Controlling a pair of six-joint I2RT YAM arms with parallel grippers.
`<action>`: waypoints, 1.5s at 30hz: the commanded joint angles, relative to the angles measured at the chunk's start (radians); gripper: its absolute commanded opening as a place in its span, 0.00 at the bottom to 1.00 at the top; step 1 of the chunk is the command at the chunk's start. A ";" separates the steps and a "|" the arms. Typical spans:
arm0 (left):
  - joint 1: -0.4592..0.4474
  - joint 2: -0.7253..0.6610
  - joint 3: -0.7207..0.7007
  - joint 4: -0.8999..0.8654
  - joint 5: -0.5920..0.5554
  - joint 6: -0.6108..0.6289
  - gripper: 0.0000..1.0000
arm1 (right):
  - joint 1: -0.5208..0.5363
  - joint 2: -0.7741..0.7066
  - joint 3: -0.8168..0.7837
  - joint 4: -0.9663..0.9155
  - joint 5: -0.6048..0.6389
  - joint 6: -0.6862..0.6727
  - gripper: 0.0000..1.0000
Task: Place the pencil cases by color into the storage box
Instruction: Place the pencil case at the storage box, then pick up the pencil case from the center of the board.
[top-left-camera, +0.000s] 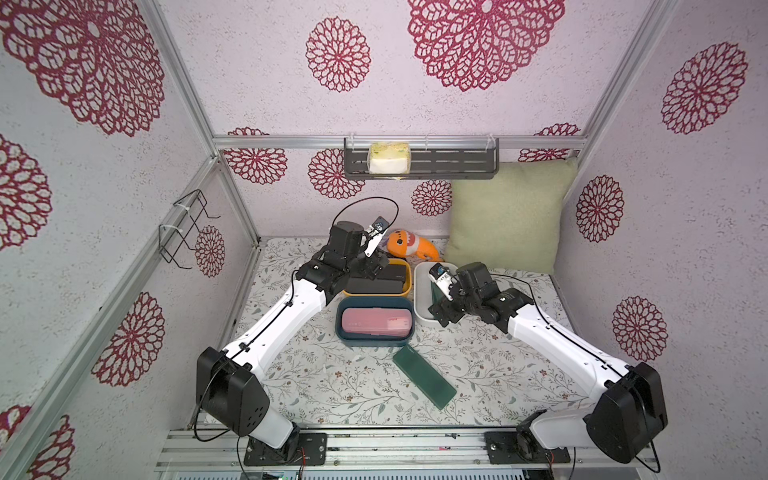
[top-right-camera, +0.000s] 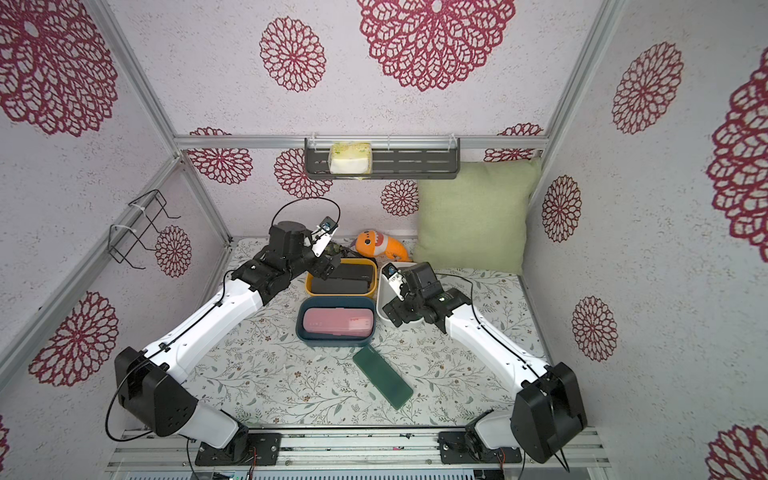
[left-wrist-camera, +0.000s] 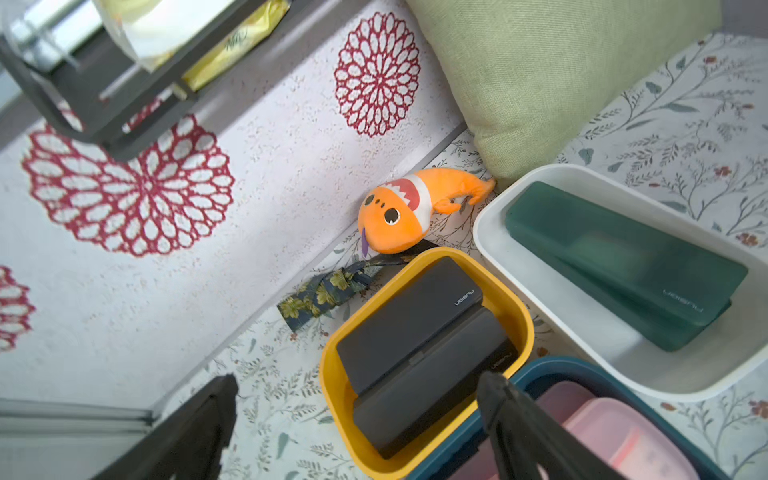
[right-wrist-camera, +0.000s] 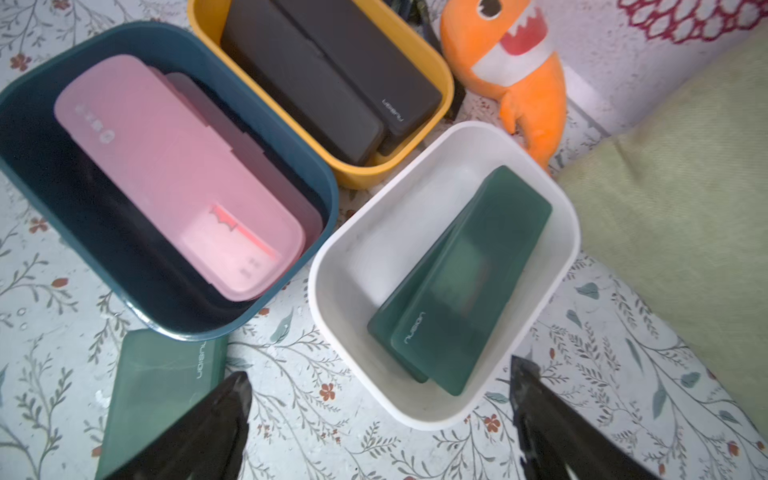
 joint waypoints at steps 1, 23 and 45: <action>0.008 -0.045 -0.064 0.066 -0.074 -0.239 0.97 | 0.042 -0.005 -0.013 -0.035 -0.023 -0.008 0.99; 0.156 -0.461 -0.335 0.024 -0.095 -0.614 0.97 | 0.328 0.060 -0.184 -0.162 -0.084 0.181 0.99; 0.195 -0.511 -0.357 0.023 -0.034 -0.616 0.97 | 0.425 0.268 -0.180 -0.147 0.006 0.316 0.99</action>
